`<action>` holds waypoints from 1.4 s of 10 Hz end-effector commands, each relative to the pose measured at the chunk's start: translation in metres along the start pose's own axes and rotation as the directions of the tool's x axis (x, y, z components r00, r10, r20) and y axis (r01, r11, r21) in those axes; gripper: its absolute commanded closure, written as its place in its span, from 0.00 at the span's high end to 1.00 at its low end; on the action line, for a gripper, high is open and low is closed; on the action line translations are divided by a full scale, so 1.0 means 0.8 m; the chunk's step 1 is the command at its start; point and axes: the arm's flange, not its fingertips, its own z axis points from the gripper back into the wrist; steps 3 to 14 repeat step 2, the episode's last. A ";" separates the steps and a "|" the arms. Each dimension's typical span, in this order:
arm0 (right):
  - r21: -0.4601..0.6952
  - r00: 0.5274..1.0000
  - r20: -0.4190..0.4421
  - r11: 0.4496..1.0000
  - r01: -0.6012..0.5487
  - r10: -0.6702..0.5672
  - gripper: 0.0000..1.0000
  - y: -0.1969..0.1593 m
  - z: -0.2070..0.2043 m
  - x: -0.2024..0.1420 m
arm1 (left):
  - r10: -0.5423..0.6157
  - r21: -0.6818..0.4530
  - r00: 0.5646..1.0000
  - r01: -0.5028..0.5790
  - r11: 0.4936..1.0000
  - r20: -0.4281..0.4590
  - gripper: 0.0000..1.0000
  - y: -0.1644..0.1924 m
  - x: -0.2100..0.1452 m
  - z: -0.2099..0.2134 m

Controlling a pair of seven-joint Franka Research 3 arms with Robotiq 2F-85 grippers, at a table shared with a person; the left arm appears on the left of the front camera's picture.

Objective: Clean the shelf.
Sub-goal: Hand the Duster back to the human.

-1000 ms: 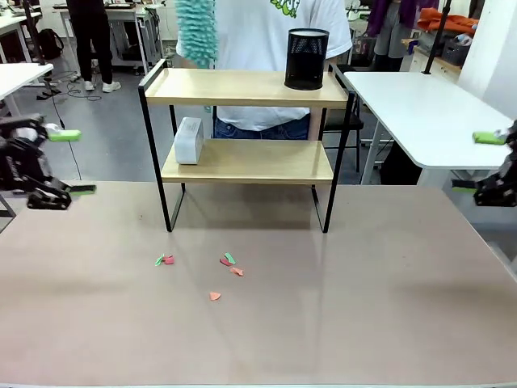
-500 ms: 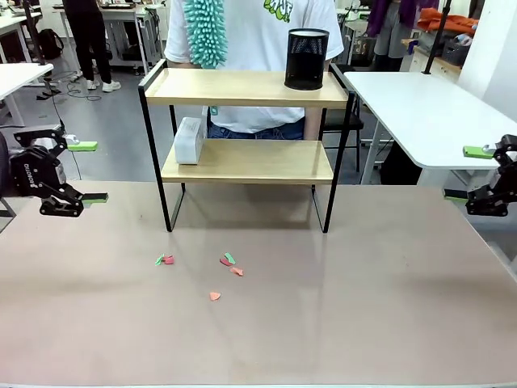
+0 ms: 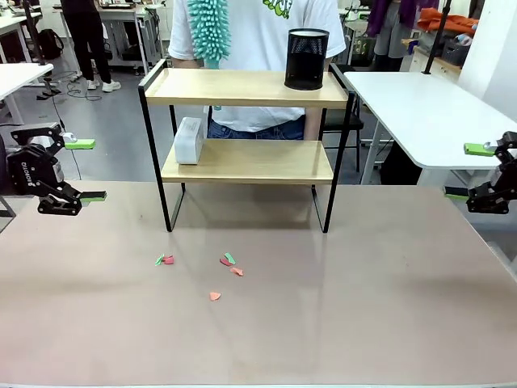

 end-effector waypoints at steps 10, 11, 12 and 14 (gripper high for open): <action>0.003 1.000 -0.009 1.000 0.020 -0.020 1.00 0.005 -0.001 -0.003 | -0.003 -0.009 1.000 0.002 1.000 -0.007 1.00 -0.003 -0.004 0.002; 0.003 1.000 -0.009 1.000 0.020 -0.020 1.00 0.005 -0.001 -0.003 | -0.003 -0.009 1.000 0.002 1.000 -0.007 1.00 -0.003 -0.004 0.002; 0.003 1.000 -0.009 1.000 0.020 -0.020 1.00 0.005 -0.001 -0.003 | -0.003 -0.009 1.000 0.002 1.000 -0.007 1.00 -0.003 -0.004 0.002; 0.003 1.000 -0.009 1.000 0.020 -0.020 1.00 0.005 -0.001 -0.003 | -0.003 -0.009 1.000 0.002 1.000 -0.007 1.00 -0.003 -0.004 0.002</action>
